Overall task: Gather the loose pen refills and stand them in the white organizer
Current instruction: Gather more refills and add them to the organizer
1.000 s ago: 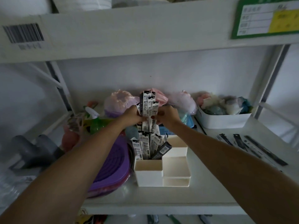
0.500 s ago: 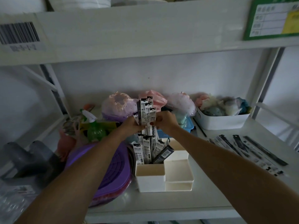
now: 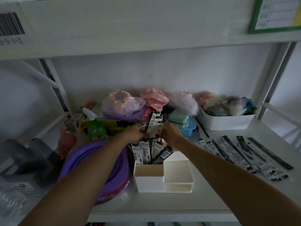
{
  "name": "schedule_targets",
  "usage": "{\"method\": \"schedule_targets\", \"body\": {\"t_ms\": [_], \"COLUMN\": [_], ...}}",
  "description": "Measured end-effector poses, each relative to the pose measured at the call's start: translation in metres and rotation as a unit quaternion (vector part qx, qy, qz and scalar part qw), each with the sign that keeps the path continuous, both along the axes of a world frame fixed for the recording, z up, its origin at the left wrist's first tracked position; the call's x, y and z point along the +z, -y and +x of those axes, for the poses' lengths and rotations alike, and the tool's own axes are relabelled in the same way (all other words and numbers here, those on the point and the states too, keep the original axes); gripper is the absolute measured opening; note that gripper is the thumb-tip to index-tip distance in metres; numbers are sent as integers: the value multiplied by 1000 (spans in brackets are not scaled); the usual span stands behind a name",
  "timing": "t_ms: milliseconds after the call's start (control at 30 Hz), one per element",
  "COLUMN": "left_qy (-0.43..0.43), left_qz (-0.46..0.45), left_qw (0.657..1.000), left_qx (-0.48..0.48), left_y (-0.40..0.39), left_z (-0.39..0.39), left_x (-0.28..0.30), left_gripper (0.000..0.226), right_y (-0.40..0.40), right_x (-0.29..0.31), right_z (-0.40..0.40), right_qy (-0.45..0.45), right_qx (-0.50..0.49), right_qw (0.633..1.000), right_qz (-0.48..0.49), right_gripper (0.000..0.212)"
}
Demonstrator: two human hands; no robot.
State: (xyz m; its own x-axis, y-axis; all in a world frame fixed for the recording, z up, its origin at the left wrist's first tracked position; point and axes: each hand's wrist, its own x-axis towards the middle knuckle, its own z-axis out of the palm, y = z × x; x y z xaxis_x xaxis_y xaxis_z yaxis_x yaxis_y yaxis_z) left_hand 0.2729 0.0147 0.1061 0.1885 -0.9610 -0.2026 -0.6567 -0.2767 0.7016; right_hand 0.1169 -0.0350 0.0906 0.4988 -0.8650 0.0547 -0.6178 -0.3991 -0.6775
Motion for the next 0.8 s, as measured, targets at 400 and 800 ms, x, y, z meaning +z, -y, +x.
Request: {"method": "schedule_targets", "body": {"t_ms": [400,800], "left_qy": [29,45], "left_qz": [13,-62], "left_qw": [999,997], "left_qx": [-12,-19], "left_y": [3,2], "left_z": [4,-1], "left_x": [32,33], "left_gripper": [44,27], "right_y": [1,-9], "right_x": [3,38], "right_z": [7,19], "right_qy": [-157,109], "right_qx": [-14,83], "right_qw": [985,990], "right_qz": [-77,-38], "right_gripper": [20,91]}}
